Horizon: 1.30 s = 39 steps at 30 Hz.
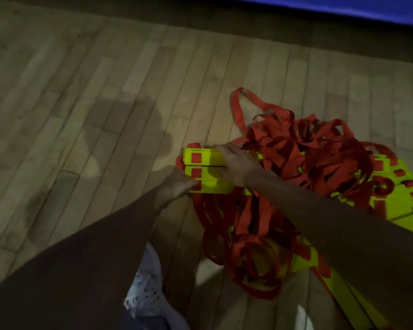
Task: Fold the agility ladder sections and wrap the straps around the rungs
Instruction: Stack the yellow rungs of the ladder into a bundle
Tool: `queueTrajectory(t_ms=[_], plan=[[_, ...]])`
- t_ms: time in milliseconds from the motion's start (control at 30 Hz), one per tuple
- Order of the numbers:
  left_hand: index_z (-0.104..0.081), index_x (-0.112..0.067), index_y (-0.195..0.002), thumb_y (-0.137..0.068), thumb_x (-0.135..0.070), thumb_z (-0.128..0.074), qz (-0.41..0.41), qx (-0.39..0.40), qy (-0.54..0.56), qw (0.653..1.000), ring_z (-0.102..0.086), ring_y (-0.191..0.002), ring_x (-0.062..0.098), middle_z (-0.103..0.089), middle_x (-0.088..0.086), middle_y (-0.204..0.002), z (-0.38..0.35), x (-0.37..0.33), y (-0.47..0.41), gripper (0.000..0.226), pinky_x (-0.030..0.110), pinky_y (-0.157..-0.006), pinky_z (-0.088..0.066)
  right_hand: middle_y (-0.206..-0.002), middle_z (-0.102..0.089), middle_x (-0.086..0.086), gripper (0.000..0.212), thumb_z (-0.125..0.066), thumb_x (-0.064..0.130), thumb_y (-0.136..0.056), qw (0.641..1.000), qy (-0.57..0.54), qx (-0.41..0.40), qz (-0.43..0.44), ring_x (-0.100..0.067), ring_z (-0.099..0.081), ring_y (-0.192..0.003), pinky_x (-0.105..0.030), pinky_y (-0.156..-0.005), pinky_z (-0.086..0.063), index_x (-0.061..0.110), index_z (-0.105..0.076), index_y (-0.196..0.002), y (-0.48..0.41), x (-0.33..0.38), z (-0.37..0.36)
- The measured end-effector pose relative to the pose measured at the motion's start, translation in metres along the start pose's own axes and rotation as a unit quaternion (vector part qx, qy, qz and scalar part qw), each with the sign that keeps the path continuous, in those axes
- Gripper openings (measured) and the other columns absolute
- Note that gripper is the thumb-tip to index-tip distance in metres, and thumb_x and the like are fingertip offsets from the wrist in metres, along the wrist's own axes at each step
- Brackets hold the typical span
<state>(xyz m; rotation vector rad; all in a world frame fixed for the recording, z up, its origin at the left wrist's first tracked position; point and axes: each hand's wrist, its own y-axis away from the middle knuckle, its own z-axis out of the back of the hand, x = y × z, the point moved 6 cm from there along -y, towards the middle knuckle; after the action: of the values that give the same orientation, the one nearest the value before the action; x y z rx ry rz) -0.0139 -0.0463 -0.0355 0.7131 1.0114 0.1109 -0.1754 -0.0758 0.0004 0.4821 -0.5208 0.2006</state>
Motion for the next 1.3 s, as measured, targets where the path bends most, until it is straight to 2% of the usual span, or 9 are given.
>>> queueTrajectory(t_ms=[100,200,267,400,600,767,900,1133,1300], plan=[[-0.053,-0.003,-0.119,-0.071,-0.027,-0.071,0.003,-0.033,0.025,0.999,-0.060,-0.045,-0.001,-0.061,0.002,-0.080,-0.003,0.001,-0.002,0.057,0.015,-0.039,-0.044,-0.151,-0.033,-0.003,0.074,-0.063,0.043,-0.085,0.998,0.055,0.008,-0.040,-0.026,-0.025,-0.142,-0.045,-0.118,-0.015,0.028,-0.027,-0.148,-0.008,-0.004,-0.013],[-0.057,0.011,-0.106,-0.082,-0.007,-0.071,-0.012,-0.072,0.019,0.997,-0.057,-0.038,0.004,-0.058,0.006,-0.071,0.004,-0.003,0.003,0.033,0.016,-0.037,-0.044,-0.146,-0.038,-0.004,0.072,-0.065,0.047,-0.082,0.993,0.090,0.017,-0.068,-0.030,-0.030,-0.138,-0.050,-0.110,-0.021,0.030,-0.032,-0.144,-0.015,-0.006,-0.008],[-0.058,0.005,-0.091,-0.084,0.005,-0.068,-0.008,-0.085,0.014,0.996,-0.055,-0.040,0.006,-0.052,0.003,-0.070,0.012,-0.014,0.010,0.013,0.014,-0.036,-0.043,-0.141,-0.043,-0.006,0.068,-0.069,0.043,-0.081,0.994,0.085,0.015,-0.071,-0.032,-0.034,-0.134,-0.049,-0.105,-0.026,0.027,-0.039,-0.139,-0.014,-0.003,0.002],[-0.051,-0.007,-0.081,-0.084,0.015,-0.062,-0.035,-0.124,0.040,0.991,-0.053,-0.036,0.001,-0.051,0.006,-0.070,0.025,-0.052,0.027,0.024,0.013,-0.035,-0.041,-0.128,-0.052,-0.011,0.051,-0.071,0.031,-0.084,0.998,-0.017,-0.039,-0.045,-0.030,-0.048,-0.124,-0.036,-0.097,-0.039,0.015,-0.046,-0.126,0.000,0.008,0.044],[-0.059,-0.001,-0.087,-0.076,0.012,-0.072,-0.171,-0.167,-0.005,0.971,-0.048,-0.043,0.001,-0.052,0.014,-0.069,0.050,-0.151,0.065,0.021,0.013,-0.043,-0.040,-0.118,-0.063,-0.015,0.027,-0.062,0.029,-0.094,0.999,-0.026,-0.025,-0.006,-0.029,-0.057,-0.116,-0.024,-0.079,-0.037,0.007,-0.063,-0.108,0.046,0.024,0.129],[-0.063,-0.023,-0.080,-0.078,0.006,-0.072,-0.301,-0.126,-0.080,0.942,-0.049,-0.054,0.007,-0.052,0.008,-0.065,0.044,-0.265,0.122,0.031,0.026,-0.056,-0.044,-0.102,-0.063,-0.010,0.020,-0.059,0.020,-0.097,0.989,-0.088,-0.117,0.008,-0.020,-0.057,-0.094,-0.028,-0.073,-0.040,0.005,-0.059,-0.110,0.115,0.030,0.208],[-0.070,-0.009,-0.094,-0.085,-0.001,-0.068,-0.410,-0.142,-0.144,0.889,-0.050,-0.059,0.005,-0.056,0.000,-0.065,0.031,-0.362,0.183,0.013,0.025,-0.062,-0.041,-0.109,-0.067,-0.009,0.025,-0.062,0.012,-0.093,0.959,-0.157,-0.231,0.050,-0.020,-0.061,-0.099,-0.045,-0.092,-0.049,0.001,-0.060,-0.115,0.193,0.031,0.279],[-0.072,-0.020,-0.096,-0.091,-0.015,-0.063,-0.520,-0.134,-0.294,0.791,-0.052,-0.062,0.001,-0.055,-0.013,-0.062,-0.020,-0.478,0.291,0.011,0.030,-0.066,-0.042,-0.121,-0.065,-0.004,0.054,-0.077,0.012,-0.077,0.923,-0.184,-0.324,0.094,-0.023,-0.061,-0.115,-0.050,-0.101,-0.047,0.019,-0.057,-0.127,0.322,0.042,0.342],[-0.072,-0.014,-0.094,-0.092,-0.017,-0.063,-0.499,-0.099,-0.313,0.802,-0.057,-0.073,0.013,-0.061,-0.005,-0.073,-0.060,-0.453,0.289,0.009,0.036,-0.074,-0.048,-0.092,-0.064,0.006,0.059,-0.084,0.009,-0.072,0.916,-0.201,-0.344,0.039,-0.018,-0.065,-0.087,-0.045,-0.082,-0.054,0.028,-0.050,-0.116,0.358,0.015,0.320]])
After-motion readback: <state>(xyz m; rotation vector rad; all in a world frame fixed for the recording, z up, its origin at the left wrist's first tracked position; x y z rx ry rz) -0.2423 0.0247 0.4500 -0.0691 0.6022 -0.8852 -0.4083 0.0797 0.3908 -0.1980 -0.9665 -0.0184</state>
